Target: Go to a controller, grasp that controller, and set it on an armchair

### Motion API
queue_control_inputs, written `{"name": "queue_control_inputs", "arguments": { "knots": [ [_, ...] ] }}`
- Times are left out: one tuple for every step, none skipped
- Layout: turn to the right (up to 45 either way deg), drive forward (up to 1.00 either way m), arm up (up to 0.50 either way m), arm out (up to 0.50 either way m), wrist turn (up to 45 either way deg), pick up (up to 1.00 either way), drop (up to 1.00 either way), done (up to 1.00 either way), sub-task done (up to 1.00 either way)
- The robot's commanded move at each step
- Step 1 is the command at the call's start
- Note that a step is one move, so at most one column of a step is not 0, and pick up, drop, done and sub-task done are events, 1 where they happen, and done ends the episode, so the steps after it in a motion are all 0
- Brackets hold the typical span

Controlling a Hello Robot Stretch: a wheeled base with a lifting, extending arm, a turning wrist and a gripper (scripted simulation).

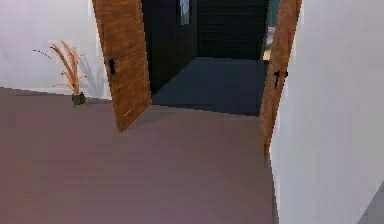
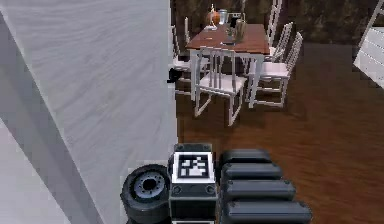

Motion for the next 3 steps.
{"name": "queue_control_inputs", "arguments": {
  "knots": [
    [12.0, 0.0, 0.0, 0.0, 0.0, 0.0, 0.0, 0.0, 0.0],
    [0.0, 1.0, 0.0, 0.0, 0.0, 0.0, 0.0, 0.0, 0.0],
    [0.0, 0.8, 0.0, 0.0, 0.0, 0.0, 0.0, 0.0, 0.0]
  ]
}}
